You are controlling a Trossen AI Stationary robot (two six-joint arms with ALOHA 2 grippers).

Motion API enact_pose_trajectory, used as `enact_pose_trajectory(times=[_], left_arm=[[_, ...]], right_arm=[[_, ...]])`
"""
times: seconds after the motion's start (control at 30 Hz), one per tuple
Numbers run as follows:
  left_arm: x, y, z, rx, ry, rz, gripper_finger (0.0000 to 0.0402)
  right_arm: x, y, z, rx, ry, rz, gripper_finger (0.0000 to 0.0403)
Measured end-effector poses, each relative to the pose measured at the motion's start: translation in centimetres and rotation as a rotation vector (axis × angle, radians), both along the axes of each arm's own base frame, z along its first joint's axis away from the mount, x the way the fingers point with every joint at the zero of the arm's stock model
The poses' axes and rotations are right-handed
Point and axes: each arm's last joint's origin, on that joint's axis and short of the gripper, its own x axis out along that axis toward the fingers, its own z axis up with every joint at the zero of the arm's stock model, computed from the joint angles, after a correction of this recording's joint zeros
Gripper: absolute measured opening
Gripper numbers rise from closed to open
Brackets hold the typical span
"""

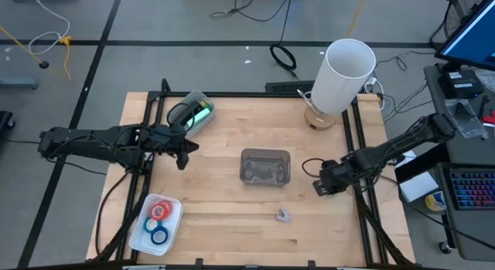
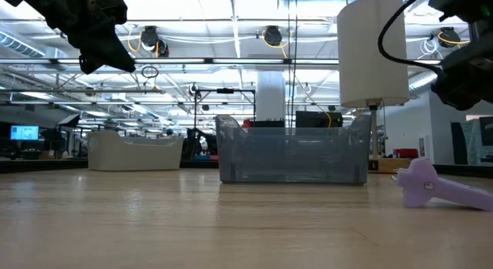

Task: Pick and place Stapler, Stapler remover, tape
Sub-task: Put the blue staple remover into the black bin

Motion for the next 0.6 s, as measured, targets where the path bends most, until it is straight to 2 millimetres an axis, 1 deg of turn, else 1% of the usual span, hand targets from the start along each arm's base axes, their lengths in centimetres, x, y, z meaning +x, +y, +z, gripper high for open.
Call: enact_pose_trajectory(times=[0.3,0.6], left_arm=[[0.00,0.00,0.00,0.000,0.000,0.000,0.0037],[0.00,0.00,0.01,0.000,-0.001,0.000,0.0037]], right_arm=[[-0.16,-0.24,0.60,-0.017,-0.061,-0.043,0.0000],[0.21,-0.10,0.80,-0.004,-0.111,-0.027,0.0000]])
